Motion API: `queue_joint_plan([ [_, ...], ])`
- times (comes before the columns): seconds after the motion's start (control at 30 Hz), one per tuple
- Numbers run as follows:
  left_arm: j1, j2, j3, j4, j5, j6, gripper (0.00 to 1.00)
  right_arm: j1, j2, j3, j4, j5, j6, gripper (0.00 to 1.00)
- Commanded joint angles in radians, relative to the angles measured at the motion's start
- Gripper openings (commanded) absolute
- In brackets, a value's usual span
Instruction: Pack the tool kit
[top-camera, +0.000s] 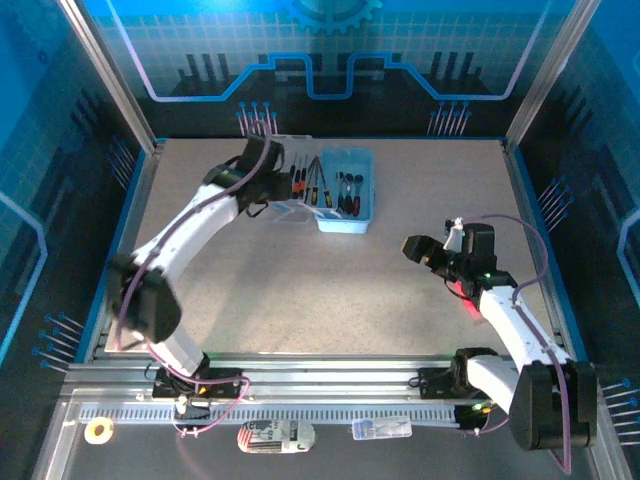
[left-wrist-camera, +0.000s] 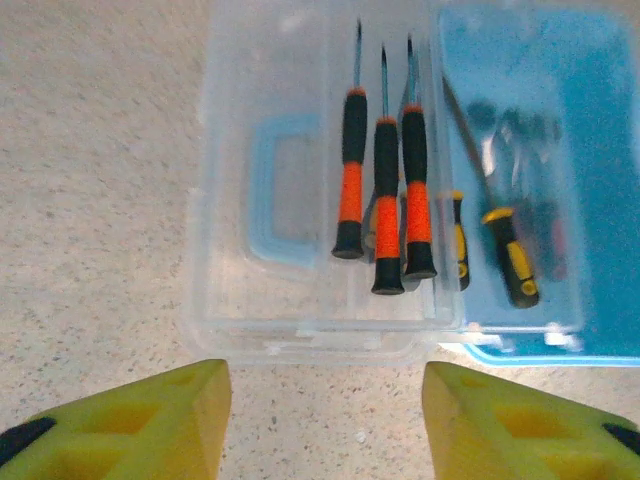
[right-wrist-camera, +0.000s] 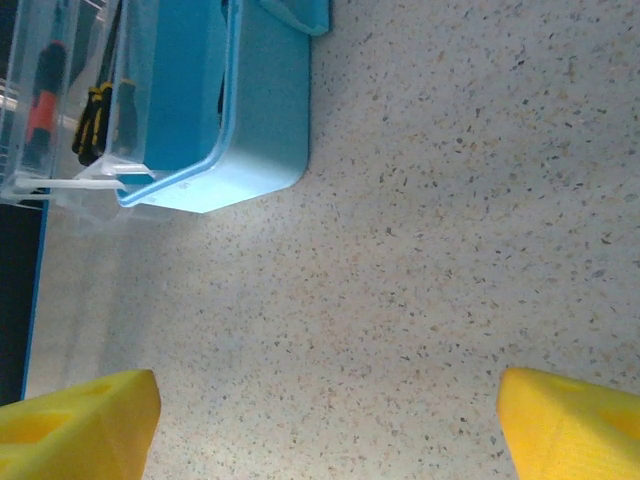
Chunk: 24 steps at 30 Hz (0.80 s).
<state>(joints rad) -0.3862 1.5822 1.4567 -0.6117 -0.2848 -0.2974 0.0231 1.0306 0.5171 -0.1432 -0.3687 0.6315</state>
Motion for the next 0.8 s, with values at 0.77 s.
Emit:
queue_joint_plan([
  [0.77,0.405,0.105,-0.356,0.507,0.466,-0.325,0.37,0.209,0.740,0.592,0.119,0.011,0.013,0.68],
])
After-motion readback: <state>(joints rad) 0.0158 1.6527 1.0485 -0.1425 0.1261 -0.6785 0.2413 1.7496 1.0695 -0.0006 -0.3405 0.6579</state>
